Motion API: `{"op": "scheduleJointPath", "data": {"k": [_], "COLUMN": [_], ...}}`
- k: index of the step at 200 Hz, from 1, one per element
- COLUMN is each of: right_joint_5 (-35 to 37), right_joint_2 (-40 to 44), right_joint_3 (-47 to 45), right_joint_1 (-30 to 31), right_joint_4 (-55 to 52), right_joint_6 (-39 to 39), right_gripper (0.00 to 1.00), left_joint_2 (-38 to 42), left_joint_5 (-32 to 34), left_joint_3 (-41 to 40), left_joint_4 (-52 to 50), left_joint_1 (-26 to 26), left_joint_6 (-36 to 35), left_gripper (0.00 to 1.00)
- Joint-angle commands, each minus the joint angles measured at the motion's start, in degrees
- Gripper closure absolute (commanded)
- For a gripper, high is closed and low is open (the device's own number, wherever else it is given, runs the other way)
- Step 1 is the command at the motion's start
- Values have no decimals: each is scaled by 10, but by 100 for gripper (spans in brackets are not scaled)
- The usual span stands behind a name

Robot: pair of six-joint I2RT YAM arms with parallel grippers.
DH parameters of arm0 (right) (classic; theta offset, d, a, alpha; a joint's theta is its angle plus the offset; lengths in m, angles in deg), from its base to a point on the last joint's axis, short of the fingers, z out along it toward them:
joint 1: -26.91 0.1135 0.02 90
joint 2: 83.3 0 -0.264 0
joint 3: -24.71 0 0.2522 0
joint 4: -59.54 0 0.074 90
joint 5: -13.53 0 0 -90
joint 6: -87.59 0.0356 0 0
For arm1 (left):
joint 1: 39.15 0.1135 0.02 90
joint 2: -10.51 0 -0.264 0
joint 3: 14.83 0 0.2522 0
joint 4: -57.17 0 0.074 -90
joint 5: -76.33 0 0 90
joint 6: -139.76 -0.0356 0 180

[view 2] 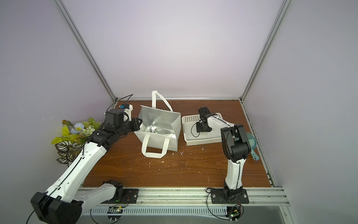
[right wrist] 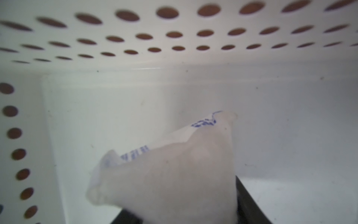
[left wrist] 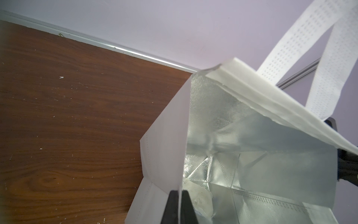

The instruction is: Place the ice pack in the delivery bag

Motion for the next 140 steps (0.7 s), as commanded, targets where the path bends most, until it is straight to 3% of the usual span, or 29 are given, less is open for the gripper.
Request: {"op": "scheduleJointPath", "data": {"k": [1, 50, 83, 113, 140], "right_joint_5": [-8, -99, -172, -206, -194], "right_joint_2": [100, 258, 316, 291, 203], "right_joint_3": [-15, 12, 72, 137, 240], "right_joint_1": [3, 12, 72, 157, 216], "right_joint_4": [23, 37, 93, 109, 23], "right_joint_6": [10, -1, -44, -91, -148], "right_gripper": [75, 79, 77, 76, 75], "left_joint_2": [-8, -22, -29, -33, -29], "left_joint_5": [-2, -4, -9, -14, -17], "left_joint_3": [14, 27, 31, 31, 30], "left_joint_4": [10, 10, 13, 17, 16], "left_joint_1": [6, 6, 6, 6, 6], "left_joint_6": [-10, -15, -15, -15, -15], "left_gripper": [96, 96, 96, 96, 96]}}
